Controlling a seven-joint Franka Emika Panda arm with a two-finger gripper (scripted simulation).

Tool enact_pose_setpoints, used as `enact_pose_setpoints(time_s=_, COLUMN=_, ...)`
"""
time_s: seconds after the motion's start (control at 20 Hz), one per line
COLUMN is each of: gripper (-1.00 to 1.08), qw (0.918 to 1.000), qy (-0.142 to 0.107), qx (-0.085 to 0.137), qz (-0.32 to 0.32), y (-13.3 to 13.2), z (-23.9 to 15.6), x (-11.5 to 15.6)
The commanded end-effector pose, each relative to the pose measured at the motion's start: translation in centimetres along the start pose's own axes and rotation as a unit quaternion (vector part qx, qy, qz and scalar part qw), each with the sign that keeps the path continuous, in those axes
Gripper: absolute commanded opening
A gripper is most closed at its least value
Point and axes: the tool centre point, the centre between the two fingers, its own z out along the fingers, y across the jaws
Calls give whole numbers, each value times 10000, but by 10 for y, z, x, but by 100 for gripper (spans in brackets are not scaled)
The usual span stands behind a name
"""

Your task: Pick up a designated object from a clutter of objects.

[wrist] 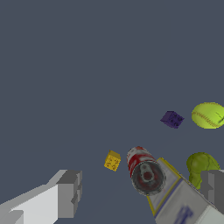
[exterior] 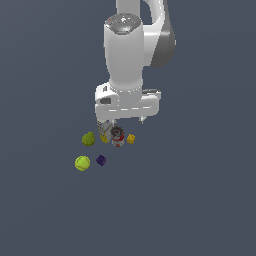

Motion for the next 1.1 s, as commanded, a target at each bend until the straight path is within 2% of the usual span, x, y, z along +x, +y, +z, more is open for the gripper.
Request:
enact_pose_setpoints(time_s=0.0, gripper=100, qw=9998, qy=-10, qx=-24, qz=-202, y=9, z=19, x=-8)
enact_pose_setpoints(time_s=0.5, gripper=100, qw=9942, qy=-56, qx=-105, qz=-1071, y=39, z=92, x=-54)
enact_pose_setpoints(time_s=1.05, gripper=100, qw=9887, qy=-84, qx=-131, qz=-1493, y=50, z=122, x=-81)
